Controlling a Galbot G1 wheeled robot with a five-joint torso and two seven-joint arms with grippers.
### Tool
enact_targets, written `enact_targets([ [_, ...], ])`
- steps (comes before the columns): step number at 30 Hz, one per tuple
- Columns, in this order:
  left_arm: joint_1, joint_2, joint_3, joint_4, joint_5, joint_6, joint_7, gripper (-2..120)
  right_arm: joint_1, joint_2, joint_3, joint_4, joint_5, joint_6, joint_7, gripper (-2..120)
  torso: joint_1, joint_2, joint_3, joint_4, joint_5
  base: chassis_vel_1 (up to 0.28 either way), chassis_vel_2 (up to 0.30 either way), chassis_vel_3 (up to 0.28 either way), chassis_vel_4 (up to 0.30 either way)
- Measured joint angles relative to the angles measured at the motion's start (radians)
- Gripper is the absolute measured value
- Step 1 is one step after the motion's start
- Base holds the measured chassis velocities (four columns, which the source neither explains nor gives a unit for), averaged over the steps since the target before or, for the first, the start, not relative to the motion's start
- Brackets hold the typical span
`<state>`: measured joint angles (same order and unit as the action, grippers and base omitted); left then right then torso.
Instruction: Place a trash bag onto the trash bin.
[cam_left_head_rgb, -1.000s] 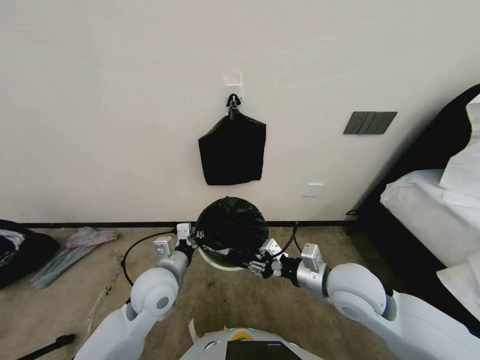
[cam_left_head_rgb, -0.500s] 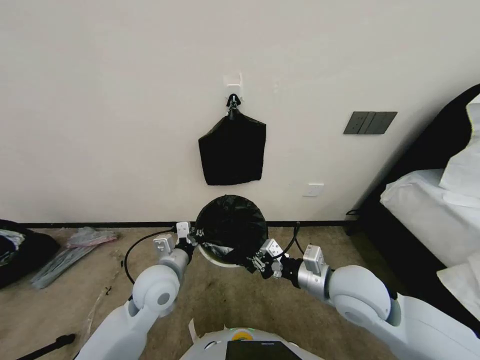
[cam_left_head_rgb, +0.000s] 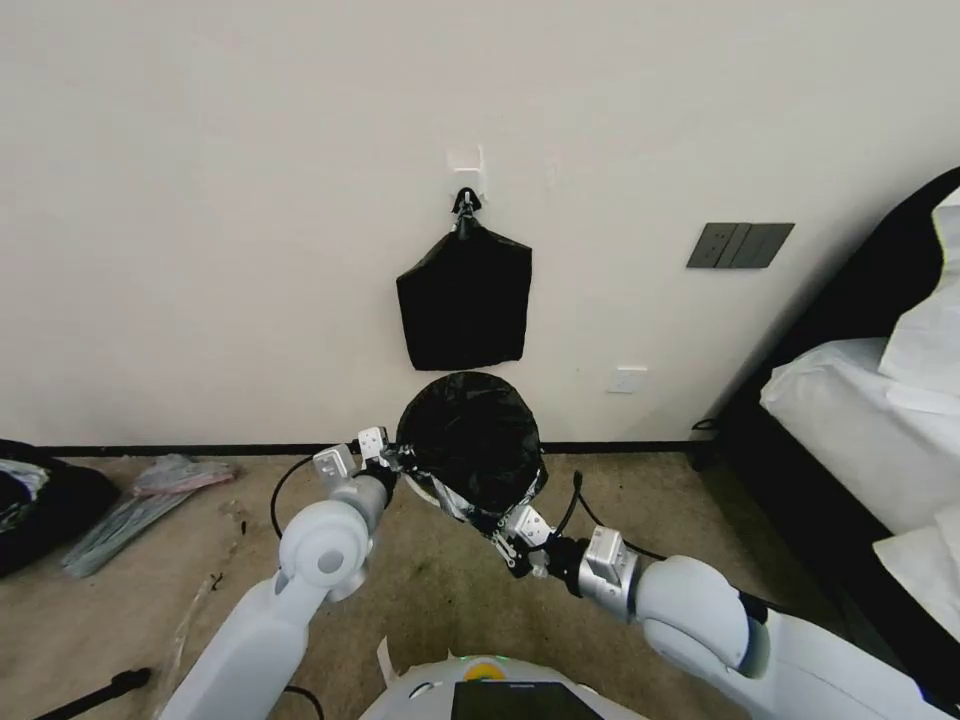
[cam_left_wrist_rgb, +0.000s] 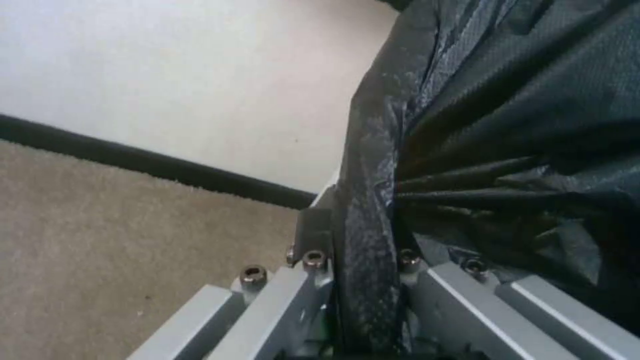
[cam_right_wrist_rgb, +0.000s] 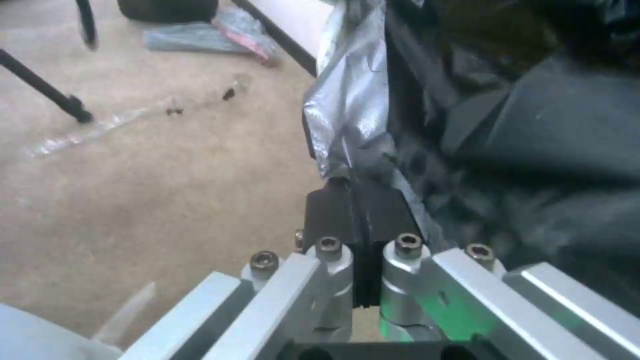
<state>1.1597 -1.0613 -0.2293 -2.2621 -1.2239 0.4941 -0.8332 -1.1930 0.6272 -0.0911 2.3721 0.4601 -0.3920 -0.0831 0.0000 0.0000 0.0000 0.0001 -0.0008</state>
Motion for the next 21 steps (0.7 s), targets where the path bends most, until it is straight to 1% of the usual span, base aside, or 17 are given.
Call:
enact_targets([
  [1,-0.003,0.001,0.001,0.008,-0.004,0.0,-0.005,1,-0.002,0.019,-0.023,-0.018,-0.037,0.019,-0.007,0,0.0,0.0,0.0,-0.0004,0.0015,0.0,0.0,0.0,0.0],
  [2,-0.003,0.001,0.001,0.008,-0.004,0.0,-0.005,1,-0.002,0.019,-0.023,-0.018,-0.037,0.019,-0.007,0,0.0,0.0,0.0,-0.0004,0.0015,0.0,0.0,0.0,0.0],
  [3,-0.006,0.003,0.002,0.013,-0.006,-0.001,-0.008,1,-0.001,0.036,-0.045,-0.033,-0.077,0.038,-0.011,0,0.0,0.0,0.0,0.0002,0.0016,0.0,0.0,0.0,0.0],
  [4,-0.012,0.002,0.005,0.017,-0.01,-0.001,-0.012,1,-0.001,0.053,-0.068,-0.047,-0.109,0.049,-0.014,0,0.0,0.0,0.0,-0.0003,0.0003,0.0,0.0,0.0,0.0],
  [5,-0.018,-0.001,0.01,0.021,-0.017,-0.002,-0.02,1,0.0,0.07,-0.091,-0.066,-0.135,0.056,-0.014,0,0.0,0.0,0.0,0.0003,0.0004,0.0,0.0,0.0,0.0],
  [6,-0.018,-0.001,0.01,0.021,-0.017,-0.002,-0.02,1,0.0,0.07,-0.091,-0.066,-0.135,0.056,-0.014,0,0.0,0.0,0.0,0.0003,0.0004,0.0,0.0,0.0,0.0],
  [7,-0.026,-0.003,0.012,0.026,-0.022,-0.004,-0.03,1,0.0,0.083,-0.106,-0.081,-0.153,0.062,-0.014,0,0.0,0.0,0.0,-0.0002,0.001,0.0,0.0,0.0,0.0],
  [8,-0.033,-0.007,0.014,0.032,-0.034,-0.005,-0.042,1,0.0,0.098,-0.12,-0.099,-0.17,0.07,-0.011,0,0.0,0.0,0.0,-0.0002,0.0007,0.0,0.0,0.0,0.0],
  [9,-0.033,-0.007,0.014,0.032,-0.034,-0.005,-0.042,1,0.0,0.098,-0.12,-0.099,-0.17,0.07,-0.011,0,0.0,0.0,0.0,-0.0002,0.0007,0.0,0.0,0.0,0.0],
  [12,-0.042,-0.016,0.016,0.04,-0.061,-0.008,-0.062,1,0.011,0.155,-0.145,-0.166,-0.188,0.083,0.021,0,0.0,0.0,0.0,-0.0003,0.0008,0.0,0.0,0.0,0.0],
  [13,-0.042,-0.016,0.016,0.04,-0.061,-0.008,-0.062,1,0.011,0.155,-0.145,-0.166,-0.188,0.083,0.021,0,0.0,0.0,0.0,-0.0003,0.0008,0.0,0.0,0.0,0.0],
  [16,-0.041,-0.022,0.017,0.039,-0.079,-0.018,-0.079,1,0.033,0.202,-0.164,-0.235,-0.186,0.088,0.06,0,0.0,0.0,0.0,0.0,0.0007,0.0,0.0,0.0,0.0],
  [17,-0.041,-0.022,0.017,0.039,-0.079,-0.018,-0.079,1,0.033,0.202,-0.164,-0.235,-0.186,0.088,0.06,0,0.0,0.0,0.0,0.0,0.0007,0.0,0.0,0.0,0.0],
  [19,-0.038,-0.029,0.017,0.033,-0.099,-0.027,-0.095,1,0.05,0.24,-0.179,-0.315,-0.179,0.101,0.09,0,0.0,0.0,0.0,0.0,0.0009,0.0,0.0,0.0,0.0],
  [20,-0.038,-0.029,0.017,0.033,-0.099,-0.027,-0.095,1,0.05,0.24,-0.179,-0.315,-0.179,0.101,0.09,0,0.0,0.0,0.0,0.0,0.0009,0.0,0.0,0.0,0.0],
  [21,-0.037,-0.031,0.016,0.031,-0.103,-0.03,-0.099,1,0.054,0.253,-0.183,-0.348,-0.178,0.111,0.1,0,0.0,0.0,0.0,-0.0001,0.0008,0.0,0.0,0.0,0.0],
])
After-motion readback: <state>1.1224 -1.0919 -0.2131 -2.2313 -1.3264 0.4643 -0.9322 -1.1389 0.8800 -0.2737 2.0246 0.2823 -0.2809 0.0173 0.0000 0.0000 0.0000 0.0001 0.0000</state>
